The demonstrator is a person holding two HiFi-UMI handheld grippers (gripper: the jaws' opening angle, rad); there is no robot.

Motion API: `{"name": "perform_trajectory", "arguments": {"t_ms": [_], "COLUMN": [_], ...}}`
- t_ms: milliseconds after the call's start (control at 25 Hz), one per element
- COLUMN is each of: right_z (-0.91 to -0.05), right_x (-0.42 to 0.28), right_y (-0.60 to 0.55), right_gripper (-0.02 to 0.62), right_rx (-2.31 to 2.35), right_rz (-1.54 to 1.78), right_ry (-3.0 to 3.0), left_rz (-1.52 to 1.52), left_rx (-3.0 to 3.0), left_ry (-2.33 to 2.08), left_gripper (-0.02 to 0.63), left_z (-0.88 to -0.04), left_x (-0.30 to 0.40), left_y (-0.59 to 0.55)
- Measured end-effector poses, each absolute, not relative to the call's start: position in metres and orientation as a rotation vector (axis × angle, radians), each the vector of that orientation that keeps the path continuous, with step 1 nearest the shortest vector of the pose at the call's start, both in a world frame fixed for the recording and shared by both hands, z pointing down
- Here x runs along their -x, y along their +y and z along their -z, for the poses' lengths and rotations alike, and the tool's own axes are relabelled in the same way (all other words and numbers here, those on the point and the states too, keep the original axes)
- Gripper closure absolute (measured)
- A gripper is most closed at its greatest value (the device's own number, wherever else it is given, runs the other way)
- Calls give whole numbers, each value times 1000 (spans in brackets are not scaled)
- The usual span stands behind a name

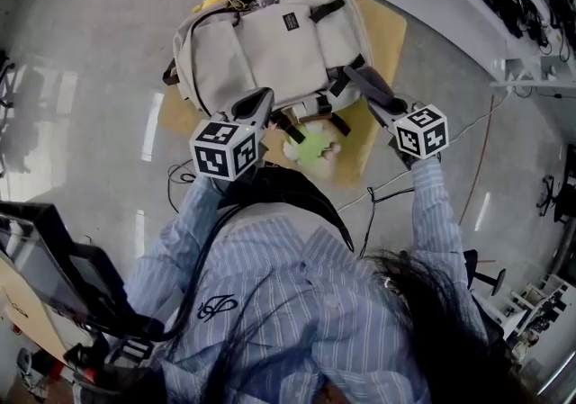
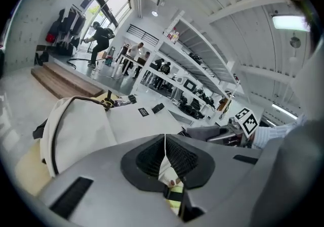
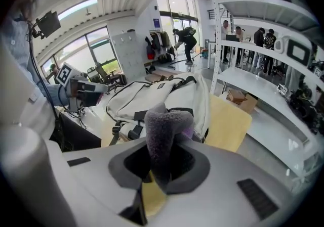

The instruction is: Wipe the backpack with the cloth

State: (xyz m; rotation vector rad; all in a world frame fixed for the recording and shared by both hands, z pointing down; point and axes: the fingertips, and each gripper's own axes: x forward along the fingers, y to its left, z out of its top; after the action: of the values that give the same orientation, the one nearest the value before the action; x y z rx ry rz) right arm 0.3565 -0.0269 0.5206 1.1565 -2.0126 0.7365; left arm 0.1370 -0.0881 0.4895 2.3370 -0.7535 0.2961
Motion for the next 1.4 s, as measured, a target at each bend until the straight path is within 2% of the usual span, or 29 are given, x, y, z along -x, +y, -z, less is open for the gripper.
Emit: {"name": "perform_trajectory", "arguments": {"t_ms": [400, 640, 1000, 1400], "right_z": [-513, -507, -486, -474], "right_x": [-342, -316, -283, -175], "right_y": [-2, 0, 14, 30], "right_gripper": [538, 540, 540, 538], "right_rx": [-1265, -1320, -1369, -1401], "right_rz": [-727, -909, -912, -993], "right_ry": [-2107, -2177, -2253, -2358], "left_rz": [-233, -253, -244, -225], "left_rx": [-2263, -2170, -2130, -2221], "left_ry": [-993, -1156, -1276, -1134], "left_gripper": [597, 597, 597, 597], "left_z": [-486, -495, -486, -469], "left_x": [-96, -45, -2, 26], "left_y": [-44, -14, -20, -15]}}
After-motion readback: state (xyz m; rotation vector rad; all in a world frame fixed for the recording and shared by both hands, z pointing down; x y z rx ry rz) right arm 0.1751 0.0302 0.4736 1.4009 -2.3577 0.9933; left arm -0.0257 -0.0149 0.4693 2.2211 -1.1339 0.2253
